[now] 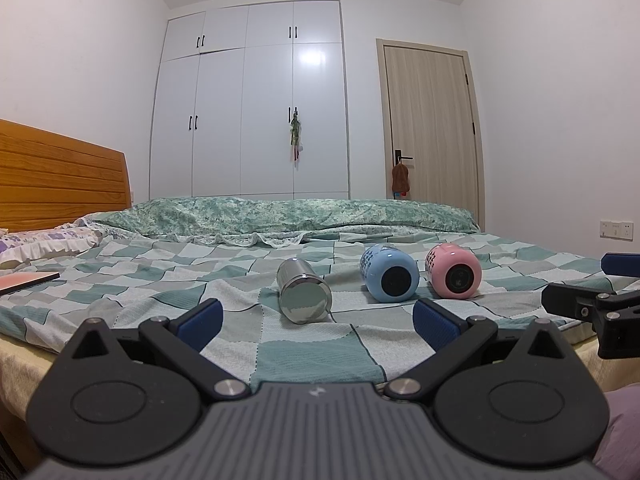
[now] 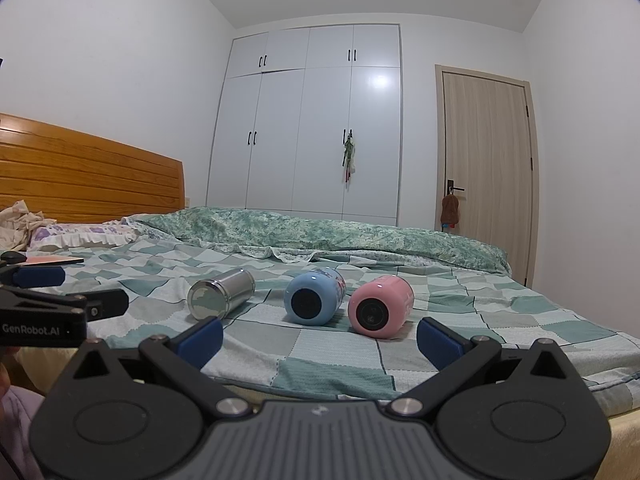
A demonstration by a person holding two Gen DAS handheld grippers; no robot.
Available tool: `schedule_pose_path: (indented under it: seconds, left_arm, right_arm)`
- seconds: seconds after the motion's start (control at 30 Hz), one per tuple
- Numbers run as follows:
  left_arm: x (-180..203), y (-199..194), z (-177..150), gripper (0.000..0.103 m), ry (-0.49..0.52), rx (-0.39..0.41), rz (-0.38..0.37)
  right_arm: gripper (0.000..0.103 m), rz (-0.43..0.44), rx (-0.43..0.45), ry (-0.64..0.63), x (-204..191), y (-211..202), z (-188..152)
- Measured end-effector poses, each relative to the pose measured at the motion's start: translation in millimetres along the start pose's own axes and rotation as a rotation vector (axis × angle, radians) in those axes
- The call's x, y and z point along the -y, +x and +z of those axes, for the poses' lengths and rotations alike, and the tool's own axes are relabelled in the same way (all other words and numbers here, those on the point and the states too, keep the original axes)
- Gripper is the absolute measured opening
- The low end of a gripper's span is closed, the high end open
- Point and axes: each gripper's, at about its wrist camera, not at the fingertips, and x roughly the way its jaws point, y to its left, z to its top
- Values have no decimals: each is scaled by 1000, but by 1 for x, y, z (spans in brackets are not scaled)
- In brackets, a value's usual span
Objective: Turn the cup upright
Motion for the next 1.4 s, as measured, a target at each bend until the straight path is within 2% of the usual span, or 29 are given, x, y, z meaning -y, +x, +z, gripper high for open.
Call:
schedule_pose_path:
  seconds: [0.77, 1.03, 1.4]
  left_arm:
    - [0, 0, 0, 103, -3, -2, 2]
    - [-7, 16, 12, 103, -42, -74, -27]
    - [-10, 50, 42, 103, -20, -144, -21]
  right_arm:
    - [103, -1, -2, -2, 0, 0, 0]
    - [103, 6, -58, -7, 7, 15, 6]
    - [103, 65, -47, -51, 13, 54, 26]
